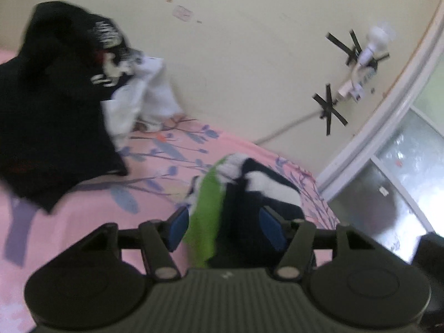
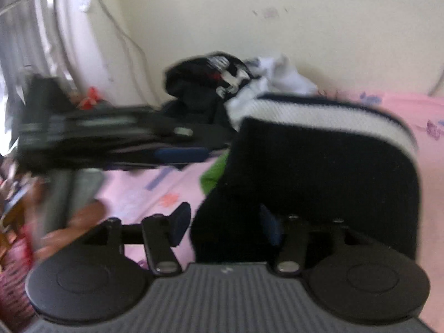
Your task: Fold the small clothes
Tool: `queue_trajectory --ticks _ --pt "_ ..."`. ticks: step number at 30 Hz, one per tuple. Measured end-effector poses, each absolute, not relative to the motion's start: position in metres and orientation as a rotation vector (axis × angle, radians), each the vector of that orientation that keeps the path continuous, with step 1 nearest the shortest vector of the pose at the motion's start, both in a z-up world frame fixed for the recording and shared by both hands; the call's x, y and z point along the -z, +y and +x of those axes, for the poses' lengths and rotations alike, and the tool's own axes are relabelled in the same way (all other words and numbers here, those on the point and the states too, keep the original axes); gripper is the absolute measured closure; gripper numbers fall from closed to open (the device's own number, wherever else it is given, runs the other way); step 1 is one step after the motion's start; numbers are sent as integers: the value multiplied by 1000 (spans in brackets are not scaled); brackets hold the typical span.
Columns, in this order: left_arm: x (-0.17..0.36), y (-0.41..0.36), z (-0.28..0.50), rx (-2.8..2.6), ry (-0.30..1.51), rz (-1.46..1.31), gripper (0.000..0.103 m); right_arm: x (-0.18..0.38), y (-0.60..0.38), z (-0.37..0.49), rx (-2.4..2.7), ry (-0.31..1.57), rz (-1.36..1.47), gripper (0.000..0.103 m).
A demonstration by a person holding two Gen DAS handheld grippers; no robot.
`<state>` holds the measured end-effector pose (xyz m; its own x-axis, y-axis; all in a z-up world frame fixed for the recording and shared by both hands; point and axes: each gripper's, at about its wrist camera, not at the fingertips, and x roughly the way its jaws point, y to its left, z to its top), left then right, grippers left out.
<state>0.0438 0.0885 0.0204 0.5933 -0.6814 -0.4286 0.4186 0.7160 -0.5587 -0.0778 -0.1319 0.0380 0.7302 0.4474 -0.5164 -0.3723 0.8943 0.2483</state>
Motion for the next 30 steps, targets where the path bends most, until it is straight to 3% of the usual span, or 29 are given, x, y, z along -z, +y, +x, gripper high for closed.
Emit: queue_trajectory --ticks 2,4,6,7,8,9,10,13,14,15,16,17,19,26,27,28,30 --pt "-21 76 50 660 685 -413 48 -59 -151 -88 -390 532 113 61" --pt "-16 66 56 640 703 -394 51 -72 -170 -75 -315 508 153 68" --pt "-4 61 63 597 759 -391 53 -69 -188 -53 -282 531 226 66" --pt "2 61 66 586 776 -392 51 -60 -194 -37 -260 571 239 68" --pt "9 59 68 570 784 -383 45 -40 -198 -13 -221 660 247 76" --pt "14 56 70 551 793 -363 40 -21 -200 5 -192 700 257 91" --pt "18 54 72 543 799 -361 33 -14 -206 6 -194 660 283 97" --pt "17 65 79 558 847 -412 31 -25 -225 5 -215 697 409 101" --pt "13 70 76 566 848 -424 33 -31 -230 -5 -224 678 406 99" --pt "6 77 69 568 823 -423 33 -38 -234 -18 -230 642 403 75" --pt "0 84 61 570 787 -412 30 -42 -239 -40 -231 579 398 39" --pt "-4 89 54 576 764 -403 22 -43 -246 -57 -226 532 389 34" --pt "-9 92 44 605 761 -400 9 -35 -259 -79 -234 531 368 33" --pt "16 45 41 651 868 -287 3 27 -265 -65 -387 709 566 32" --pt "17 42 35 642 834 -278 4 30 -261 -63 -409 678 569 33" --pt "17 39 31 633 819 -259 4 31 -255 -58 -437 672 570 28" --pt "15 24 29 629 813 -209 25 28 -245 -43 -425 671 560 37"
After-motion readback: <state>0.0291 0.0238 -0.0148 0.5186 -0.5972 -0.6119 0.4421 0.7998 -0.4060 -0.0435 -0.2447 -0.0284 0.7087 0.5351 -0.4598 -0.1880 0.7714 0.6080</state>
